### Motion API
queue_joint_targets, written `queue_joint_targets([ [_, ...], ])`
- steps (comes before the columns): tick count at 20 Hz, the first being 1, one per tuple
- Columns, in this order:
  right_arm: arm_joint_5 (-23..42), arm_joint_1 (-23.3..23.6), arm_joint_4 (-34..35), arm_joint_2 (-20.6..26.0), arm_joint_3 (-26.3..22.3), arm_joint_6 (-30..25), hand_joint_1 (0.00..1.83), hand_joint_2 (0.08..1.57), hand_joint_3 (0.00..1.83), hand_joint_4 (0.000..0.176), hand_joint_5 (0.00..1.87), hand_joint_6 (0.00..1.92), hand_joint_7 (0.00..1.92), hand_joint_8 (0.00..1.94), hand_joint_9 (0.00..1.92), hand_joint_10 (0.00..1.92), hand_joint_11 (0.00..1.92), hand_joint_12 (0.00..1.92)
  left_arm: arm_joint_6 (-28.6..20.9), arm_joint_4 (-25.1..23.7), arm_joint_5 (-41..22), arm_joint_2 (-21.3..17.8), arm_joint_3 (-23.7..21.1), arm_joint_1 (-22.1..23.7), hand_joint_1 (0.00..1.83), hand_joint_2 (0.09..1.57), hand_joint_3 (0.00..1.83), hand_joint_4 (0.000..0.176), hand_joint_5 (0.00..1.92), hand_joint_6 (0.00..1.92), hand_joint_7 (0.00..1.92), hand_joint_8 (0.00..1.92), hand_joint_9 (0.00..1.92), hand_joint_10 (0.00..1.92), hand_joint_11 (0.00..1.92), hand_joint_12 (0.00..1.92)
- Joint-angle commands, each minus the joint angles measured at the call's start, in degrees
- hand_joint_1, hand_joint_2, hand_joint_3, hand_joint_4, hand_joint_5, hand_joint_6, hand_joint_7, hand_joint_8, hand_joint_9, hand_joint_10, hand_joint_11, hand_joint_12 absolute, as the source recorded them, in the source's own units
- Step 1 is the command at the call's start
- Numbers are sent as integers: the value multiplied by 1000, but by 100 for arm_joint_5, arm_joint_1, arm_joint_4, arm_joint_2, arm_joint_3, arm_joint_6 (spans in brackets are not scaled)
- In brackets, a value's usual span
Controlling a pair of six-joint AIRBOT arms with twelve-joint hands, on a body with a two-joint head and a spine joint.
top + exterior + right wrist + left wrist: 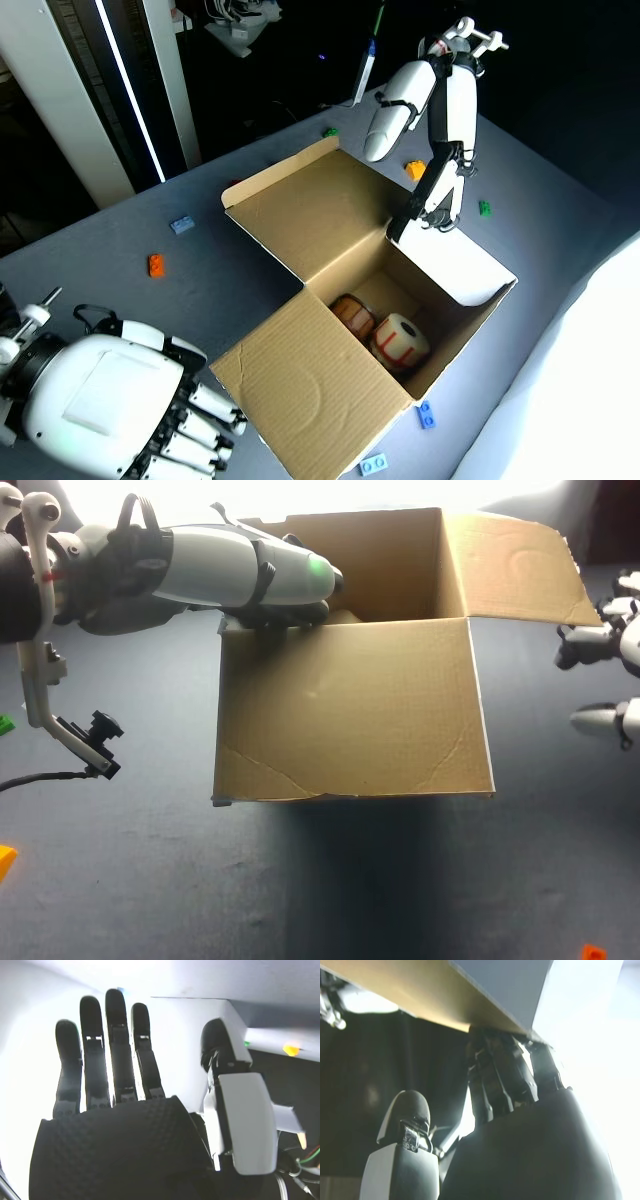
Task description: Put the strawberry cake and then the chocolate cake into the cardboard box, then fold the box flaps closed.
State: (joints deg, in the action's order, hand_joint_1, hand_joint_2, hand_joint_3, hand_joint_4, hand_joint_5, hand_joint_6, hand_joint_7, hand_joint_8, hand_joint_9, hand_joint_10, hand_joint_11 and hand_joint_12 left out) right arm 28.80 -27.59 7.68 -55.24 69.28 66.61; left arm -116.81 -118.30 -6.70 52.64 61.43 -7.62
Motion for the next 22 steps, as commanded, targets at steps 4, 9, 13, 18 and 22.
queue_joint_targets([
  [4, 650, 340, 29, 62, 75, 17, 282, 1246, 1, 0, 340, 654, 659, 88, 345, 997, 0, 1693, -34, 78, 255, -10, 34, 31, 333, 1279, 0, 8, 479, 5, 636, 2, 683, 4, 145, 1337],
  [9, 600, 791, 29, 67, 72, -12, 275, 1248, 2, 0, 364, 619, 664, 78, 351, 978, 0, 1690, -34, 78, 224, -10, 30, 31, 349, 1273, 0, 4, 483, 4, 637, 1, 685, 4, 165, 1334],
  [13, 586, 1096, 28, 65, 72, -29, 278, 1245, 0, 0, 340, 645, 659, 67, 342, 1008, 3, 1699, -34, 79, 210, -8, 27, 31, 320, 1281, 2, 7, 470, 1, 632, 0, 684, 3, 164, 1333],
  [18, 434, 1548, 29, 99, 14, -85, 291, 1245, 0, 0, 351, 646, 675, 63, 363, 980, 20, 1669, -35, 111, 133, -7, 40, 68, 297, 1291, 3, 9, 468, 1, 632, 1, 684, 2, 162, 1348],
  [22, 418, 1720, 28, 152, -89, -83, 293, 1243, 0, 0, 353, 628, 669, 53, 342, 981, 1, 1684, 132, 108, -67, -7, 75, 251, 307, 1289, 1, 9, 471, 6, 635, 2, 689, 4, 165, 1365],
])
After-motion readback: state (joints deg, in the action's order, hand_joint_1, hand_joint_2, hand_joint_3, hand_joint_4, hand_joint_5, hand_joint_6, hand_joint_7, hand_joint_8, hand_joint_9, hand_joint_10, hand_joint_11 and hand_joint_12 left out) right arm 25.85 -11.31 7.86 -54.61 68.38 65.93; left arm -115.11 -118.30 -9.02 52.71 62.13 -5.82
